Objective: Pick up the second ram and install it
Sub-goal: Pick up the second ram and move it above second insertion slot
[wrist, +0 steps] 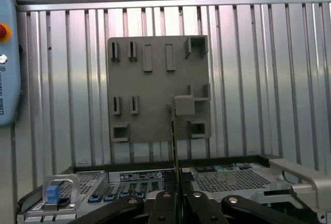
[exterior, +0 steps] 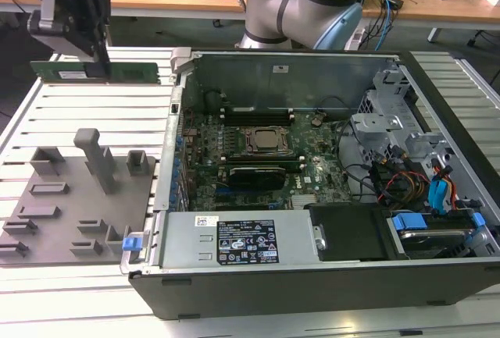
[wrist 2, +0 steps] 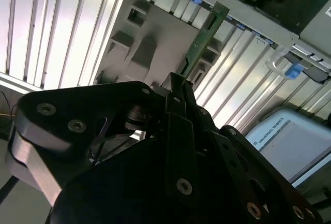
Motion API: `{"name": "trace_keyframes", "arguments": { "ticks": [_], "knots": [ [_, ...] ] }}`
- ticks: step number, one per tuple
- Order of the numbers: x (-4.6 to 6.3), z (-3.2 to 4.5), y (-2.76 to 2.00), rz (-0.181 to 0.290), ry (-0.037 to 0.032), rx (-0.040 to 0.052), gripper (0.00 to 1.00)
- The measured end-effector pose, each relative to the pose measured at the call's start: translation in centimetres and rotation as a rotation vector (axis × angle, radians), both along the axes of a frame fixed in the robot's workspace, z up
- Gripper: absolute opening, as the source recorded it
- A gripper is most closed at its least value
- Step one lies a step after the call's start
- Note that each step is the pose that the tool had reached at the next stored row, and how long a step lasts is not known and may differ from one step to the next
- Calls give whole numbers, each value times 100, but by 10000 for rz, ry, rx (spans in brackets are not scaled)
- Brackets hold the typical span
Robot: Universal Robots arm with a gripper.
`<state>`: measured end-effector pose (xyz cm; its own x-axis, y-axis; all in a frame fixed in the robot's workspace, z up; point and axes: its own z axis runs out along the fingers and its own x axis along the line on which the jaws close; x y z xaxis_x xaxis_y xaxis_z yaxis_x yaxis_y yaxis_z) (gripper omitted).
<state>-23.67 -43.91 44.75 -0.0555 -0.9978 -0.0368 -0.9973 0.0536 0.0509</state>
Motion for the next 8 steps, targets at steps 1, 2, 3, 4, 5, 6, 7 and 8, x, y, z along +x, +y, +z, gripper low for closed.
{"name": "trace_keyframes", "arguments": {
  "ticks": [1,2,3,4,5,6,7,8],
  "knots": [
    [71,-5,9,0,8,-1,14],
    [126,-9,18,2,12,0,14],
    [173,-14,27,0,15,1,14],
    [207,-15,35,-1,17,0,14],
    [249,-18,42,0,19,0,14],
    [273,-20,46,0,20,0,14],
    [302,-22,51,0,21,0,14],
    [368,-27,62,1,23,0,14]
  ]
}}
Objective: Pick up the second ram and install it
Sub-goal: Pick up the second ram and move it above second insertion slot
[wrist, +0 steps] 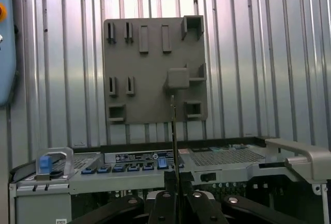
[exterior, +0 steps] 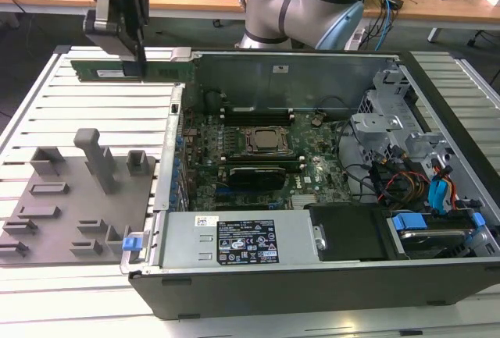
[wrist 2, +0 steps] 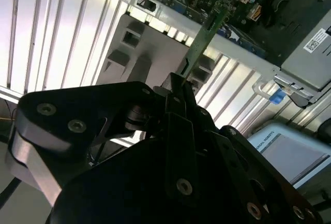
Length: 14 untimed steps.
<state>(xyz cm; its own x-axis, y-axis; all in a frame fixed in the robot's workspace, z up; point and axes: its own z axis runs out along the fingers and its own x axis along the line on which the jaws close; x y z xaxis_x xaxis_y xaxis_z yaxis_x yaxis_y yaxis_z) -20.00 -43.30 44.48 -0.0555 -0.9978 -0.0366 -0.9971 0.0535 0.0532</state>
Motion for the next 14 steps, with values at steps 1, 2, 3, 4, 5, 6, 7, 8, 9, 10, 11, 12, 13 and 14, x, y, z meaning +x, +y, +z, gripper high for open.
{"name": "trace_keyframes", "arguments": {
  "ticks": [1,2,3,4,5,6,7,8,9,10,11,12,13,14],
  "knots": [
    [44,-3,7,-1,4,0,14],
    [77,-5,13,-2,7,-1,14],
    [122,-10,20,-2,11,-1,14],
    [153,-14,27,-1,14,-1,14],
    [231,-28,52,-1,21,1,14],
    [297,-40,78,-1,32,-1,14],
    [349,-56,102,-1,39,0,14],
    [382,-71,122,-1,46,0,14],
    [409,-84,134,-1,54,-2,14],
    [479,-114,161,-2,73,0,14],
    [518,-132,179,-4,84,-1,14],
    [594,-158,199,-6,101,0,14],
    [639,-169,204,-3,108,0,14],
    [681,-178,208,-3,117,-1,14]
  ]
}}
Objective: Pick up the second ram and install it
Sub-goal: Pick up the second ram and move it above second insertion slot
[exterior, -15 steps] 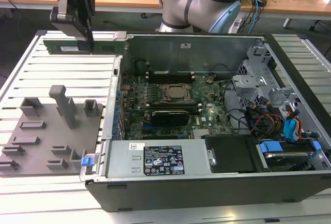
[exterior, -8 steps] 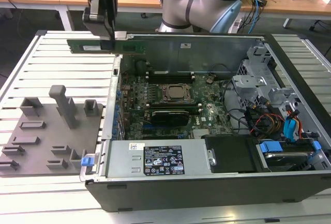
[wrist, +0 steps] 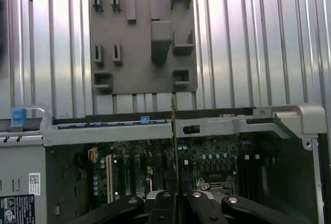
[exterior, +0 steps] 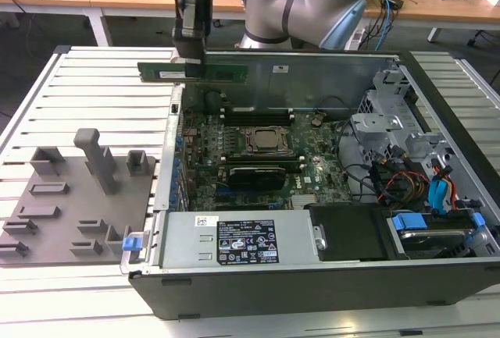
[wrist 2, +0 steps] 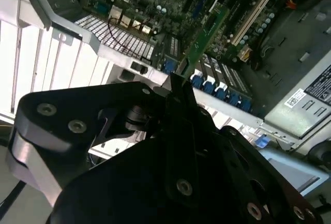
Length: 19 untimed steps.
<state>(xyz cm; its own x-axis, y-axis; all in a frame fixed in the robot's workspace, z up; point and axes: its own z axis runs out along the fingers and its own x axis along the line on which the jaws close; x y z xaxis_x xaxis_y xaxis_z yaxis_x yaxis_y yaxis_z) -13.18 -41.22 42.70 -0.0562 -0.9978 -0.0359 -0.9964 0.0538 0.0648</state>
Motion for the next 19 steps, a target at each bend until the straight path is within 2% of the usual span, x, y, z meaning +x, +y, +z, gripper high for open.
{"name": "trace_keyframes", "arguments": {
  "ticks": [7,9,11,14,17,19],
  "knots": [
    [380,-69,37,-2,62,1,14],
    [542,-89,47,-2,80,1,14],
    [639,-102,51,-1,91,1,14],
    [900,-144,67,0,123,0,14],
    [1067,-177,80,-1,158,0,14],
    [1217,-220,93,-2,194,1,14]
  ]
}}
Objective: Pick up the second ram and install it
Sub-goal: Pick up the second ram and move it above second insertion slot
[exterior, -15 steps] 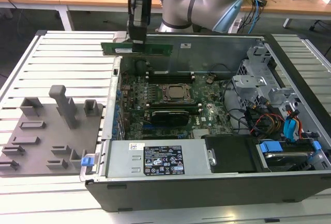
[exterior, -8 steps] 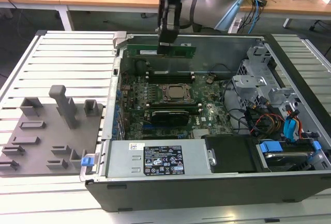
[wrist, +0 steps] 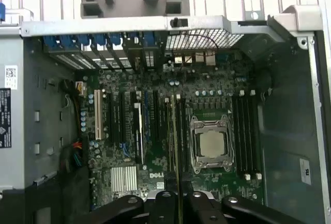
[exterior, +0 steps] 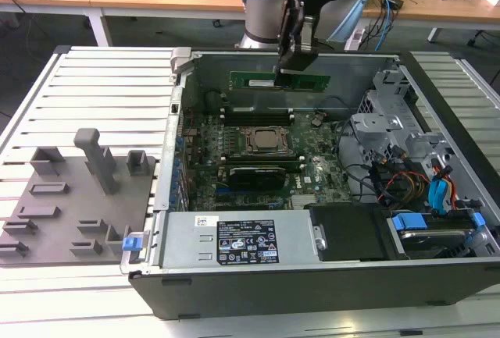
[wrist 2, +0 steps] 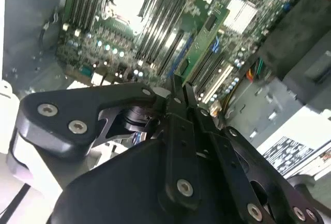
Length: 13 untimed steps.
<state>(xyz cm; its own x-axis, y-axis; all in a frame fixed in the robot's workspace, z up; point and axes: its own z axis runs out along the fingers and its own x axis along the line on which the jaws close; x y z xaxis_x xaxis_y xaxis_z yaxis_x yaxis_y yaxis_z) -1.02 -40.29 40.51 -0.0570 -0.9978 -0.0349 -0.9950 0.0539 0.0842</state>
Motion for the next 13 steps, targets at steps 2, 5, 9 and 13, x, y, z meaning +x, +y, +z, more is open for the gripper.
{"name": "trace_keyframes", "arguments": {
  "ticks": [2,5,9,13],
  "knots": [
    [135,-38,9,0,24,-3,14],
    [286,-79,16,1,43,-2,14],
    [482,-126,23,0,62,-2,14],
    [675,-177,28,2,82,-2,14]
  ]
}}
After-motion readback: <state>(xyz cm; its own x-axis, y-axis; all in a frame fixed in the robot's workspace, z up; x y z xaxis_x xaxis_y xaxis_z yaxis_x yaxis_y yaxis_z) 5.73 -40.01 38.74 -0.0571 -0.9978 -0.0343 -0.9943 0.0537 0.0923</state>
